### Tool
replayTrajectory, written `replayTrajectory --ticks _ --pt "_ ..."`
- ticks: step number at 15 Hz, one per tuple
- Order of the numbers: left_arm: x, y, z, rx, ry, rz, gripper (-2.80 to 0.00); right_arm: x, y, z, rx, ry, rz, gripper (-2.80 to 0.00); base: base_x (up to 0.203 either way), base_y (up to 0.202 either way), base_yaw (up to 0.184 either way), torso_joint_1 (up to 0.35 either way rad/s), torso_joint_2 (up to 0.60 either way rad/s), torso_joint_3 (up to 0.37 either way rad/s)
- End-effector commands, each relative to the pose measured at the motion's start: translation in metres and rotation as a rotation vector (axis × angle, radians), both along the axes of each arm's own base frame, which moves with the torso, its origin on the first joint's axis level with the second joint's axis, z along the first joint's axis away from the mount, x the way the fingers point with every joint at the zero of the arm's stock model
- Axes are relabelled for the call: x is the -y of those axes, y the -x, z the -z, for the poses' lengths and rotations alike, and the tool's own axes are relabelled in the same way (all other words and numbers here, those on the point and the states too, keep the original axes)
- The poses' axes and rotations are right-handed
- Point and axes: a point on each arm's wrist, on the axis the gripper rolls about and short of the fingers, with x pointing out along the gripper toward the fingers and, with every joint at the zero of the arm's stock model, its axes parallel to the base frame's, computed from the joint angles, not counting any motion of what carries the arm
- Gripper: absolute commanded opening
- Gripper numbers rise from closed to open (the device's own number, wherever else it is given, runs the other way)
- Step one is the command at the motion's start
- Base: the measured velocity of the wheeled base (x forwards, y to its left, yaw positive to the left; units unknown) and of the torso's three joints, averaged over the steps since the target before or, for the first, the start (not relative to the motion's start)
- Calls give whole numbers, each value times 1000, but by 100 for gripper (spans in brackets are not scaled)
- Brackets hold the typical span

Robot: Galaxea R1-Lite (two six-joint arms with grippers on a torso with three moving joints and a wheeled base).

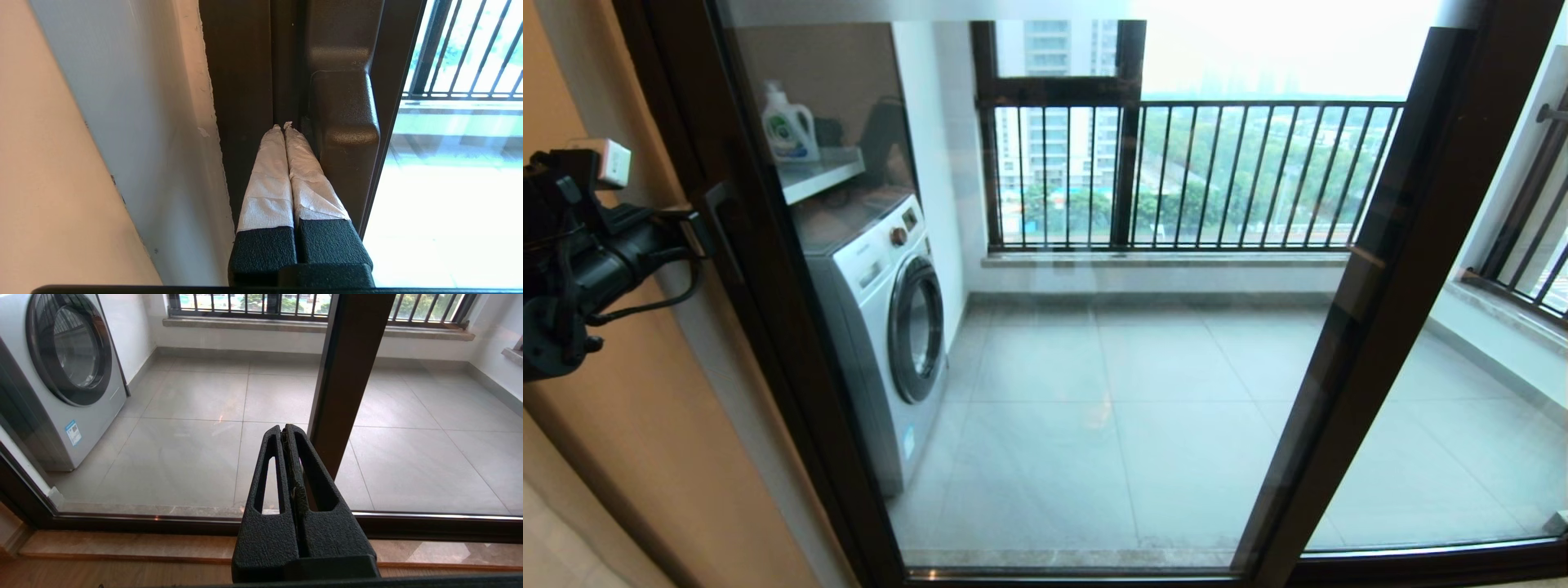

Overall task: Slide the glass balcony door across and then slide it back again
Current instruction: Open the slid door

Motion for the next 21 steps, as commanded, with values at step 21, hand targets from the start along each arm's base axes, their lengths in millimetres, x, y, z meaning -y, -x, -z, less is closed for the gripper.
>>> replayTrajectory --ticks 21 --pt "50 -5 6 -16 4 113 -280 0 0 0 -1 1 -1 -280 0 0 0 0 0 0"
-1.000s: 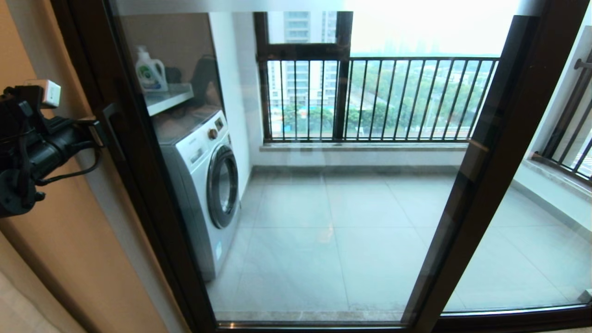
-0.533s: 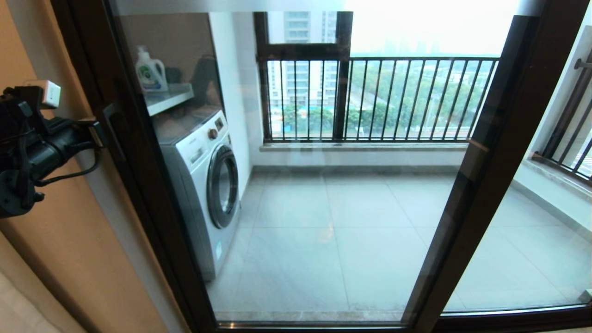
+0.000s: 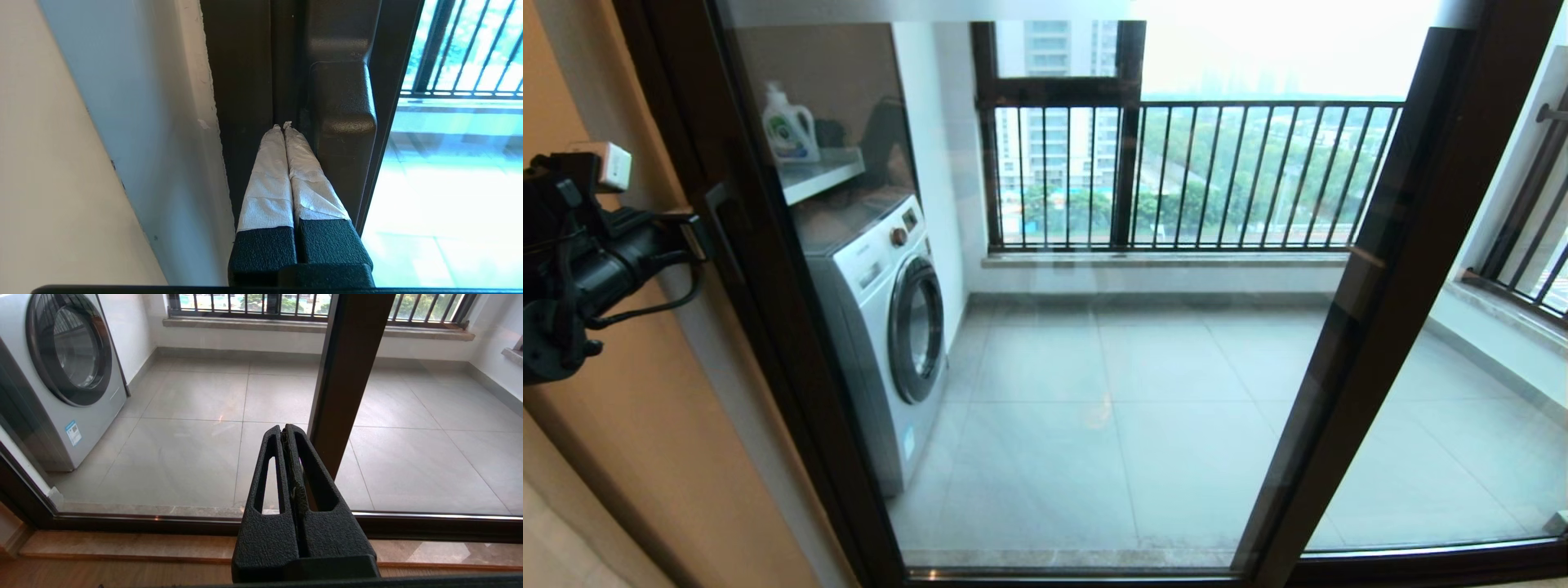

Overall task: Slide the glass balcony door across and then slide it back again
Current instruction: Open the slid door

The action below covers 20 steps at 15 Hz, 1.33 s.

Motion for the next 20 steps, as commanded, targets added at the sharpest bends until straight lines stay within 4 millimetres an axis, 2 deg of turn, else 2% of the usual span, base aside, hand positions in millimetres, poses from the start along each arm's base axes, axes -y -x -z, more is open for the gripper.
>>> replayTrajectory --ticks 1,20 --pt "50 -7 2 0 0 134 -280 0 0 0 0 0 -1 -280 0 0 0 0 0 0" --pt "73 -6 1 1 3 163 -280 0 0 0 -1 0 -1 -280 0 0 0 0 0 0"
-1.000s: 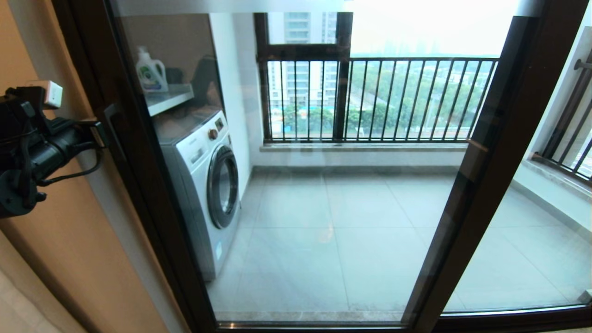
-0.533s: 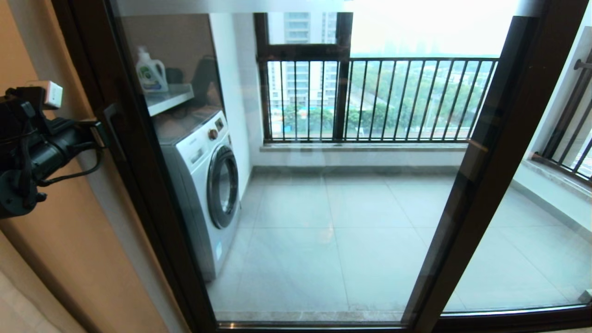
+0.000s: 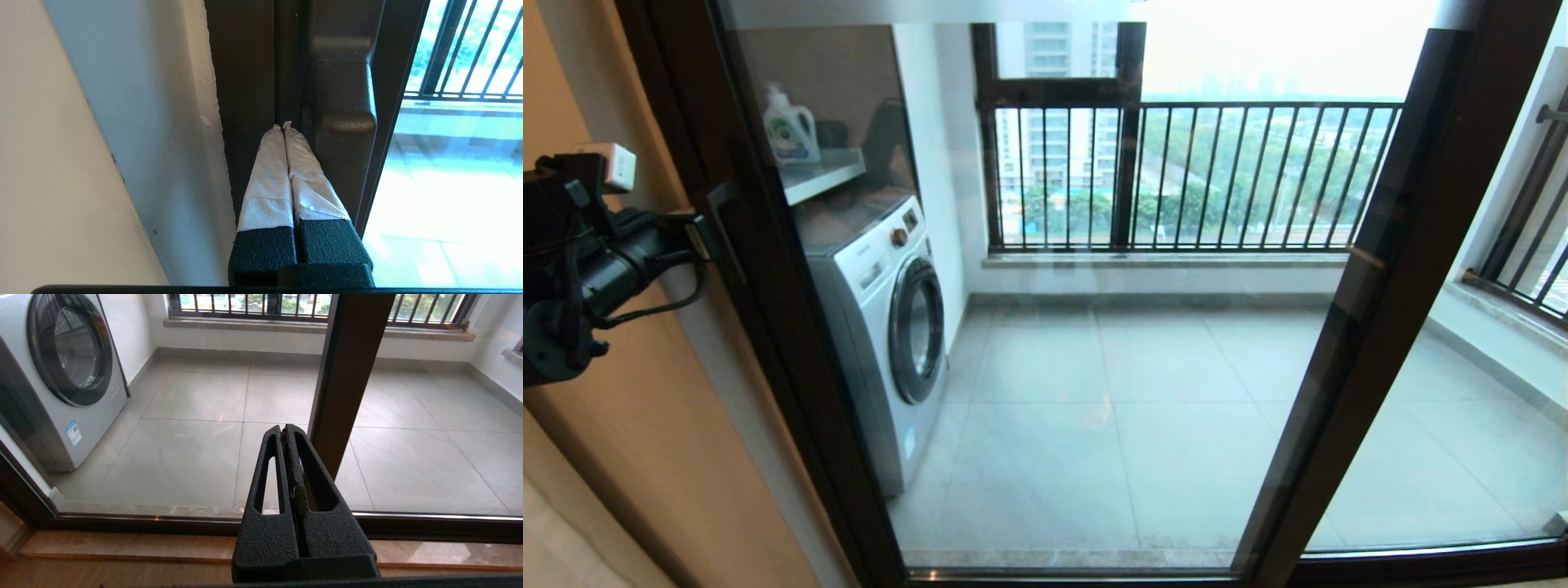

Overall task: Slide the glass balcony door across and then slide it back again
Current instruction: Open the slid door

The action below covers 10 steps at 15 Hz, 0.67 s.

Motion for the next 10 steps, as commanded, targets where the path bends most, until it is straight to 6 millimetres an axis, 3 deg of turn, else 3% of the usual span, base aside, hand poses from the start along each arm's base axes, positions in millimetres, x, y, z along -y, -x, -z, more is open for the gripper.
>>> replayTrajectory --ticks 1,10 --pt "69 -5 0 4 0 185 -280 0 0 0 -2 1 -1 -280 0 0 0 0 0 0" --pt "82 -5 0 3 1 207 -280 0 0 0 -2 1 -1 -280 0 0 0 0 0 0"
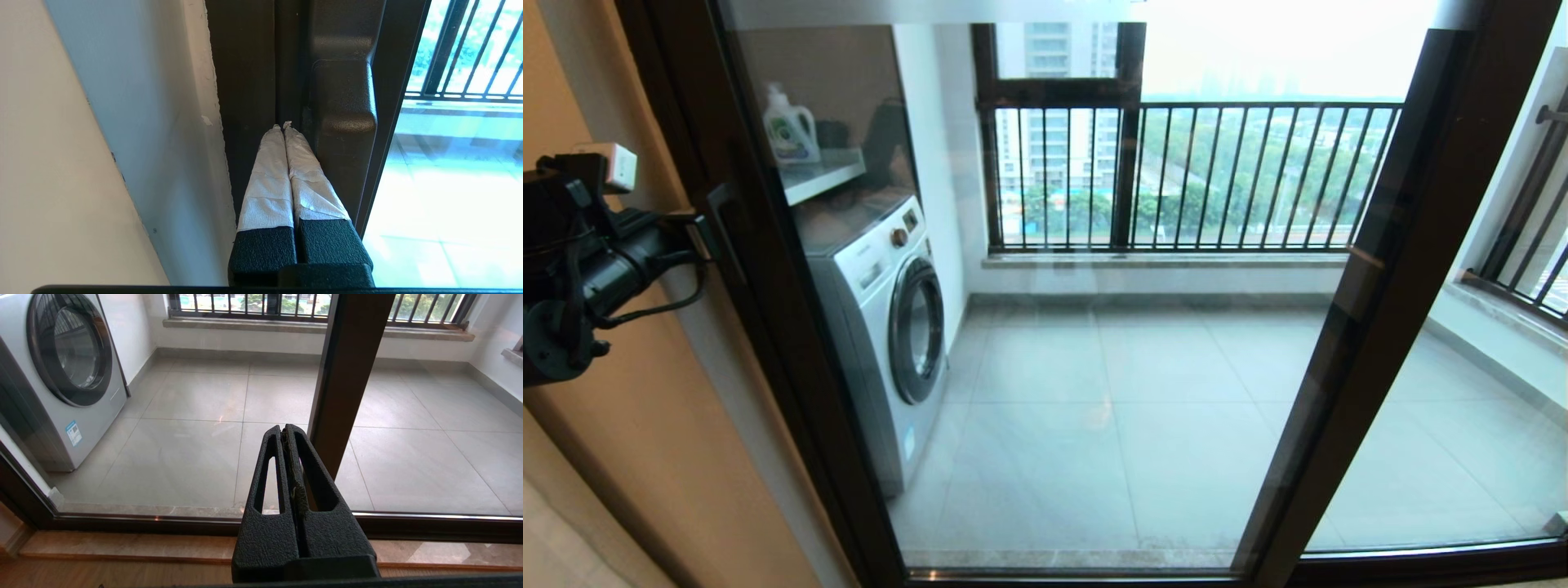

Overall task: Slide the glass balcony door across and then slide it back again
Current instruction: Open the slid door

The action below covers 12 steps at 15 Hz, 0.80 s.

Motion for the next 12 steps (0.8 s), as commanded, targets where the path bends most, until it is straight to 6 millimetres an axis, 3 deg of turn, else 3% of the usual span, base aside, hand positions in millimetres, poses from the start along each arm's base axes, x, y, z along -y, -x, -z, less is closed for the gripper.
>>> replayTrajectory --ticks 1,5,12 --pt "82 -5 0 2 0 218 -280 0 0 0 -1 0 -1 -280 0 0 0 0 0 0" --pt "78 -4 3 -6 1 202 -280 0 0 0 -1 0 -1 -280 0 0 0 0 0 0" --pt "36 -7 1 3 1 97 -280 0 0 0 -2 0 -1 -280 0 0 0 0 0 0"
